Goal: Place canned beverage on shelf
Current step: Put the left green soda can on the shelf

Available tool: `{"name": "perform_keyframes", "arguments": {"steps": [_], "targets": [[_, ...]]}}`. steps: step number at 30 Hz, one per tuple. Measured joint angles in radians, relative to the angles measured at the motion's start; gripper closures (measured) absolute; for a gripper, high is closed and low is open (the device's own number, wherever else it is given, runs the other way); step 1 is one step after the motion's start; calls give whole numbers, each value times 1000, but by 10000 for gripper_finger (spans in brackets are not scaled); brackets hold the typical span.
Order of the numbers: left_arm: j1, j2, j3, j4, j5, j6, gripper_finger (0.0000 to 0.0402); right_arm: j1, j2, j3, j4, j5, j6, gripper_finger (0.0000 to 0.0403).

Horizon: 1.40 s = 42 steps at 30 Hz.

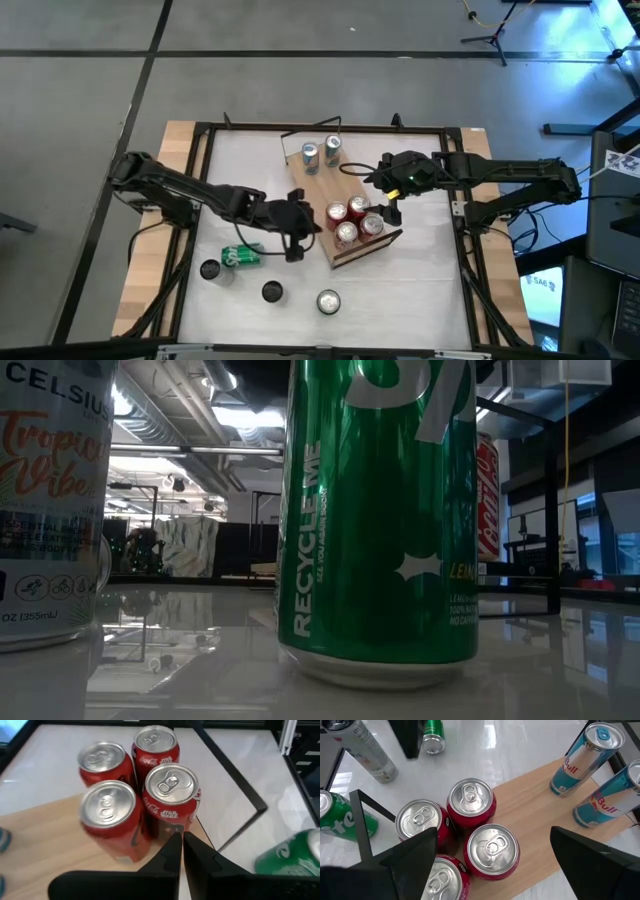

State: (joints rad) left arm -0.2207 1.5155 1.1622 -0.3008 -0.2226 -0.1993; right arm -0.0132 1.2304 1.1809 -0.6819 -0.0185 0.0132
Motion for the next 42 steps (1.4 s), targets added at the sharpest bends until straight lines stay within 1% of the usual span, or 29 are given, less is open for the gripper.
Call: {"name": "perform_keyframes", "arguments": {"steps": [9, 14, 18, 22, 26, 30, 42], "targets": [[0, -122, 0, -44, 5, 0, 393, 1, 0, 0, 0, 0, 0, 24], [0, -191, 0, -127, 13, -7, 392, 1, 0, 0, 0, 0, 0, 24], [0, -234, 0, -194, 88, -19, 392, 0, 0, 0, 0, 0, 0, 24], [0, -252, 0, -226, 169, -83, 392, 0, 0, 0, 0, 0, 0, 24], [0, -252, 0, -275, 206, -154, 386, 0, 0, 0, 0, 0, 0, 24], [0, -252, 0, -344, 213, -223, 348, 0, 0, 0, 0, 0, 0, 24], [0, -251, 0, -539, 218, -355, 184, 0, 0, 0, 0, 0, 0, 24]]}}
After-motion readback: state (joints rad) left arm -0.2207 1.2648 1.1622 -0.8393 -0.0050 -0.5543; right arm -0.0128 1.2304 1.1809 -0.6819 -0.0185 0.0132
